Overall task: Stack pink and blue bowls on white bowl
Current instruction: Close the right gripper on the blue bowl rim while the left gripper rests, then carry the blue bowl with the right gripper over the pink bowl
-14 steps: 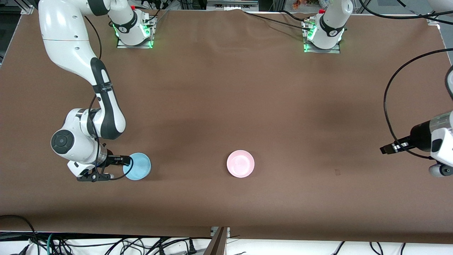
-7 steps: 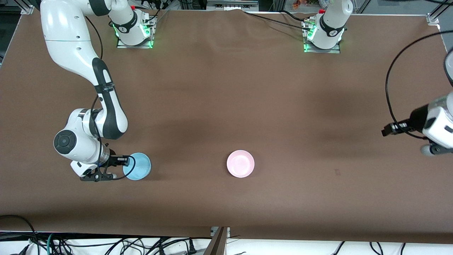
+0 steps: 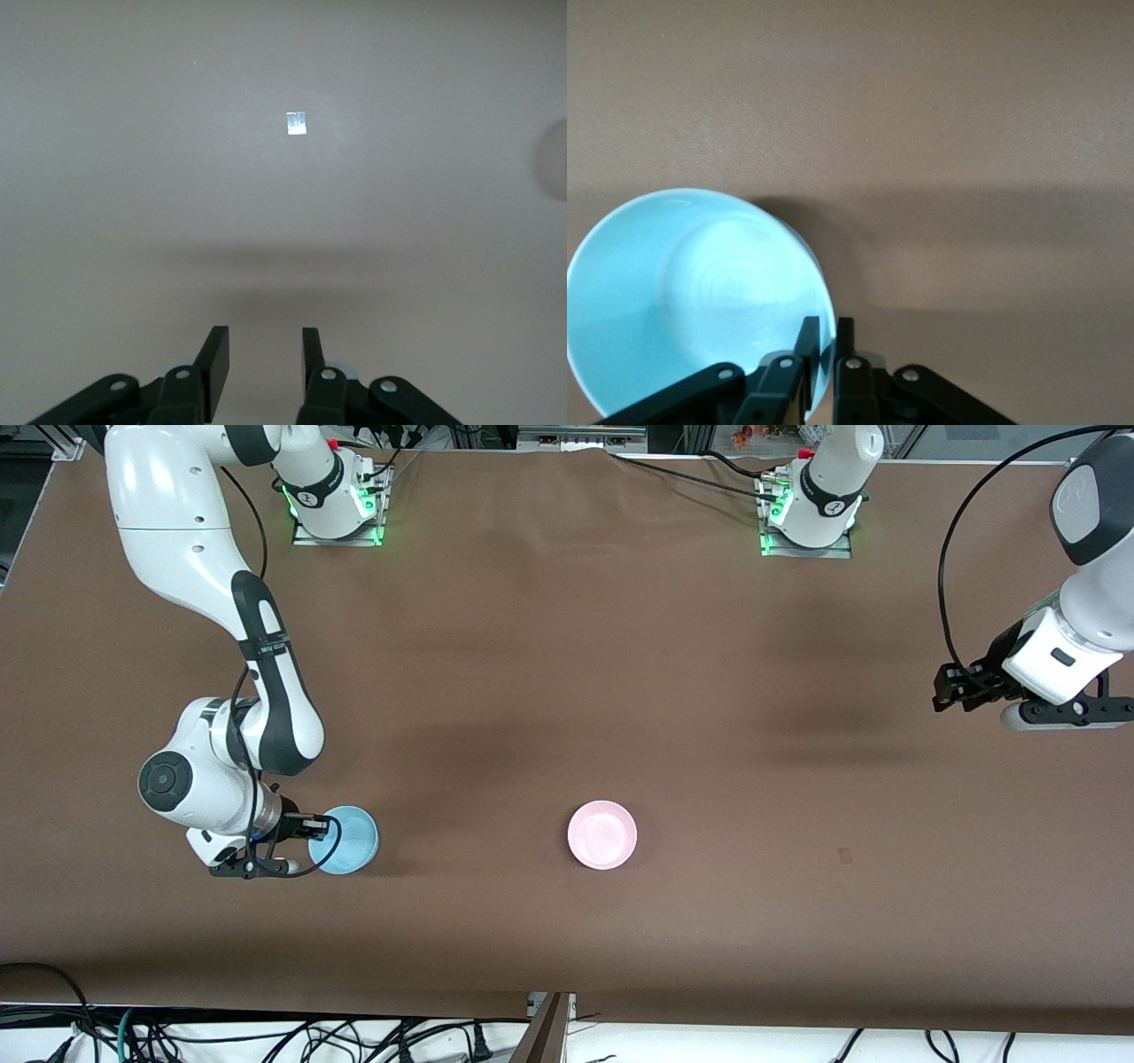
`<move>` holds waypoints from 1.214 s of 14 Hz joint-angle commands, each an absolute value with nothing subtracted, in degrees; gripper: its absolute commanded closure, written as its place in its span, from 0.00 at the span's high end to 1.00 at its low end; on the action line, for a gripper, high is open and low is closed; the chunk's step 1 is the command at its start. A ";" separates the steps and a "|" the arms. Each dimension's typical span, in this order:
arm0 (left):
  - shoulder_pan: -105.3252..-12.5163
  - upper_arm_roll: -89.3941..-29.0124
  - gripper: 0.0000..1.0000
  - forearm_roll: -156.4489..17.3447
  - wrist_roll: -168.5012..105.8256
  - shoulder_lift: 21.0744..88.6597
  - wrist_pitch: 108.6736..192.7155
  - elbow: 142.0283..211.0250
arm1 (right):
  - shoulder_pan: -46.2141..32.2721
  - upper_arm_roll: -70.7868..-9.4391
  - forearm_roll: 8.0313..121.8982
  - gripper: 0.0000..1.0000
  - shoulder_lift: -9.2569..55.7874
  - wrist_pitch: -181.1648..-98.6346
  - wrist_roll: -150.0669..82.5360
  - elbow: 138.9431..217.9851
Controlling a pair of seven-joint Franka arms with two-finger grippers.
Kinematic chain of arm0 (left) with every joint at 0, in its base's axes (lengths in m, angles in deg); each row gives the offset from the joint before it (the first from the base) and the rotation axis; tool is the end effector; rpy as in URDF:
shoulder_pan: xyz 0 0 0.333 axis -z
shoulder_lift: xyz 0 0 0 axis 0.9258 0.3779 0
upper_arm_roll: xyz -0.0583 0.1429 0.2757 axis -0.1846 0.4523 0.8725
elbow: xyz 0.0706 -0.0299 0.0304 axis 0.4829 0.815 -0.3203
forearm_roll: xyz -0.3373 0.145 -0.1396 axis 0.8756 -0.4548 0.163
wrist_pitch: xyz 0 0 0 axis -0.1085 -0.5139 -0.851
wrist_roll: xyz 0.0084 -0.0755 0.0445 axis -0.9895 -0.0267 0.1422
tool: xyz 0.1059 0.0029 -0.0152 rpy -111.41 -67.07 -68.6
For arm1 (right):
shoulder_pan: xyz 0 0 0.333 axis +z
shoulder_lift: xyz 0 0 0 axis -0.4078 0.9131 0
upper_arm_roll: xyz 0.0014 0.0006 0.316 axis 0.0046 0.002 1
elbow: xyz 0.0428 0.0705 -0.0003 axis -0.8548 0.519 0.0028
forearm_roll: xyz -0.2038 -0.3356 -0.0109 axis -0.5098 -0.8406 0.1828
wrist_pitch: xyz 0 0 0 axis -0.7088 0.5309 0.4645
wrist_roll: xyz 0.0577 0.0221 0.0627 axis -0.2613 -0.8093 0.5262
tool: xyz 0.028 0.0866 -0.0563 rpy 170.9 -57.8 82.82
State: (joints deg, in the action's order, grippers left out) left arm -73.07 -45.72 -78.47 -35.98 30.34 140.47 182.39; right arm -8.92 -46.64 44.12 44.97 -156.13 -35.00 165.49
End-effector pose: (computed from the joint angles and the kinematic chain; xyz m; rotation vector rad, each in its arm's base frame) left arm 0.5685 0.0054 0.5107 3.1381 0.0645 0.0049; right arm 0.7139 0.0708 0.2098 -3.0760 -0.0007 -0.0495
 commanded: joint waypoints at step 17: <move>-72.80 -46.24 1.00 -78.54 -37.61 28.98 134.52 177.98 | 9.14 -34.66 45.17 0.00 46.99 -155.04 -81.67 148.27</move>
State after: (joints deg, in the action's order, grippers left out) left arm -73.01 -46.31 -78.53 -37.38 28.90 135.99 178.82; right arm 7.63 -34.45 45.15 44.14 -152.15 -77.85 151.42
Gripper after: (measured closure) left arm 0.000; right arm 0.978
